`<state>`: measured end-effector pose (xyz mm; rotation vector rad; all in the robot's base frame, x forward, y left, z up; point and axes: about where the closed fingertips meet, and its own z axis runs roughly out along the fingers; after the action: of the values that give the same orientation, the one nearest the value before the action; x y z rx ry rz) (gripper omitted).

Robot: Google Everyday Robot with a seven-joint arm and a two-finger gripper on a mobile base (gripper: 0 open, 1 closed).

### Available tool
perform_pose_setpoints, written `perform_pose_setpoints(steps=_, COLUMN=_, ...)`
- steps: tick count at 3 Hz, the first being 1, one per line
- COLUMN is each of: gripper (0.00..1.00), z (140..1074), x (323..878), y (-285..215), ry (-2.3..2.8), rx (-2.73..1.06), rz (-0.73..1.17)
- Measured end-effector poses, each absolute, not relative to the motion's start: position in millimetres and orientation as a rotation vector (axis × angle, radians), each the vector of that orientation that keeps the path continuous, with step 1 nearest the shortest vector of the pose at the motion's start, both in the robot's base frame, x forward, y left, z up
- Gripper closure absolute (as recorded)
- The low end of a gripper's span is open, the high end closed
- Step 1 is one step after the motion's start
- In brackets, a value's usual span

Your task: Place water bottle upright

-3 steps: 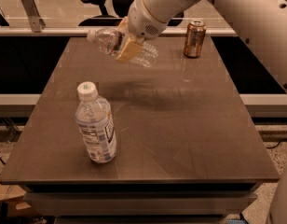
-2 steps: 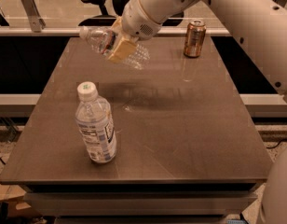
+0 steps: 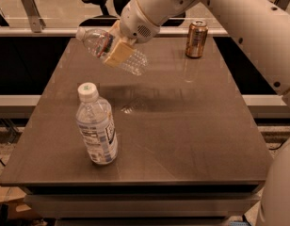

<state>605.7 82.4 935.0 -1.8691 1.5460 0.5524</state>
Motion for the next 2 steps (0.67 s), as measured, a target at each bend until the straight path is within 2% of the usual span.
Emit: perform_pose_setpoints(steps=2, gripper=1.0, z=935.5, x=612.3, y=82.5, ry=1.444, rx=-1.779, rz=0.647)
